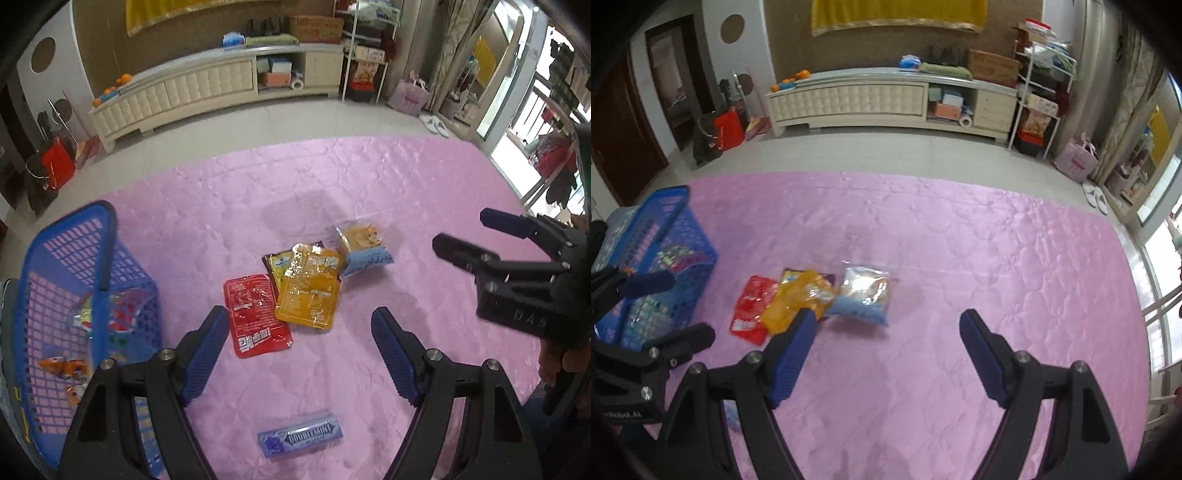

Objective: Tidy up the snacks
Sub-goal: 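Lower the left gripper onto the yellow pouch and close it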

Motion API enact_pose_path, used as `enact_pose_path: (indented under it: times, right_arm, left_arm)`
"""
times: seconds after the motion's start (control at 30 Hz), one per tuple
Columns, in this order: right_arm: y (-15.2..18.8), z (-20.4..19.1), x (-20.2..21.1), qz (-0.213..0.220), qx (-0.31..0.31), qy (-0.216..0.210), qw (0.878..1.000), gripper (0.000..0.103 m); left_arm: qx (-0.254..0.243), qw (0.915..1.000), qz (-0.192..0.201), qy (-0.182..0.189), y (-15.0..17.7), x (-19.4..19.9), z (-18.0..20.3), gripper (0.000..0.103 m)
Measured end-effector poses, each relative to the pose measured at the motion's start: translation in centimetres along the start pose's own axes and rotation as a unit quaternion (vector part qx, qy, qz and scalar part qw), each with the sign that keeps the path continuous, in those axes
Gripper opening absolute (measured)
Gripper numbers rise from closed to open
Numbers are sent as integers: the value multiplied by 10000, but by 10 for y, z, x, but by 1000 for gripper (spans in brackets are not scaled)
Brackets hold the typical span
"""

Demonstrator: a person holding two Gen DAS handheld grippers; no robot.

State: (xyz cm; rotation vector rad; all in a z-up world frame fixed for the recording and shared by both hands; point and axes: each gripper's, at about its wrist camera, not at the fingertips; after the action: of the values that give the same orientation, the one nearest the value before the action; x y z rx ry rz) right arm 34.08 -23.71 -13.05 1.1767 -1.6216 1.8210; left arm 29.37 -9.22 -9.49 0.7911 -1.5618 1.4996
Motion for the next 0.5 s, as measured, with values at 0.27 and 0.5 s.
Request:
enact_pose_path:
  times: [0.27,0.5]
  right_arm:
    - [22,25,-43,-439,-516,-229,9974,83]
    - [20,30,-55,-517,-484,-149,9974,83]
  left_arm:
    - [-413,9982,-427,-79,-13,-43,10,77]
    - [-783,9938,-776,-154,-23,-91,19,77]
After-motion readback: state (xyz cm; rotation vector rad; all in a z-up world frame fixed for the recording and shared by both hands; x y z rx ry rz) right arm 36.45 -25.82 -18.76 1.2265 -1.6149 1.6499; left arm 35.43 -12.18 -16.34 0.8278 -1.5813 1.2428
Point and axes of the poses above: each gripper's, at about its wrist camera, not at the fingertips, and x roughly against the way its jaws point, z to its right, y to its underside, and after that the axes turned 1 degree about -z, right-handed
